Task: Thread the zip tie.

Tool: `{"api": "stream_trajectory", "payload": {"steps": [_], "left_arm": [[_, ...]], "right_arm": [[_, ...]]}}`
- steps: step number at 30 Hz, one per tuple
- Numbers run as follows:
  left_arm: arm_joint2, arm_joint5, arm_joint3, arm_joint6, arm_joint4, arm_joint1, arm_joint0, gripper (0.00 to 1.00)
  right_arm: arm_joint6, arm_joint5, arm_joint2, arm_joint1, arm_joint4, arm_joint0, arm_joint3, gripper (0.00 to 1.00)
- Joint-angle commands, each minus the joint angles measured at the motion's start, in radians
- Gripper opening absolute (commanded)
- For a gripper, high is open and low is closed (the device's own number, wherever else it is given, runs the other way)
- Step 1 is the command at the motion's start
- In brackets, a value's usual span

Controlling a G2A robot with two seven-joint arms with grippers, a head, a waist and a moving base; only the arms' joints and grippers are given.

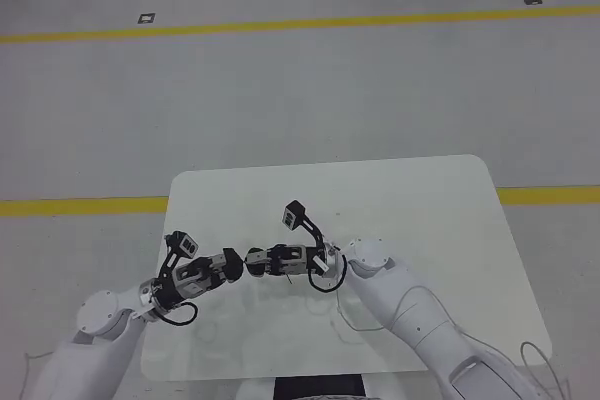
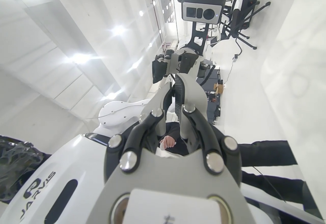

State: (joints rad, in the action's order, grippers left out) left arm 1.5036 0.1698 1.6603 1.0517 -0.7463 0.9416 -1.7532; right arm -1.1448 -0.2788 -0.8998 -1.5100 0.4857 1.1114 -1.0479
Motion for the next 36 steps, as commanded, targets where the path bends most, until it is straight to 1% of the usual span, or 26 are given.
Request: {"api": "stream_trajectory", "payload": {"steps": [1,4,11,19,21,30,34,36], "left_arm": [[-0.001,-0.002,0.001,-0.001,0.016,-0.001,0.000,0.19],[-0.003,-0.001,0.001,0.004,0.029,-0.001,0.000,0.24],[-0.006,-0.008,0.002,0.013,0.048,-0.003,0.003,0.23],[-0.008,-0.012,-0.003,0.011,0.048,-0.004,0.008,0.13],[-0.008,-0.013,-0.005,0.009,0.049,-0.004,0.009,0.15],[-0.009,-0.017,-0.009,0.002,0.054,-0.005,0.011,0.13],[-0.011,-0.018,-0.009,-0.004,0.058,-0.005,0.012,0.10],[-0.011,-0.019,-0.009,-0.006,0.060,-0.006,0.012,0.06]], "right_arm": [[0.007,-0.001,0.002,0.002,-0.007,-0.001,-0.002,0.00],[0.019,-0.001,0.002,0.003,-0.010,0.000,-0.004,0.00],[0.054,0.000,0.004,0.008,-0.021,-0.002,-0.004,0.00],[0.059,0.004,0.011,0.012,-0.032,-0.006,-0.003,0.00],[0.058,0.002,0.013,0.013,-0.036,-0.007,-0.003,0.00],[0.056,-0.001,0.020,0.018,-0.040,-0.009,-0.007,0.00],[0.056,-0.003,0.025,0.020,-0.044,-0.009,-0.009,0.00],[0.057,-0.003,0.028,0.020,-0.045,-0.010,-0.010,0.00]]}}
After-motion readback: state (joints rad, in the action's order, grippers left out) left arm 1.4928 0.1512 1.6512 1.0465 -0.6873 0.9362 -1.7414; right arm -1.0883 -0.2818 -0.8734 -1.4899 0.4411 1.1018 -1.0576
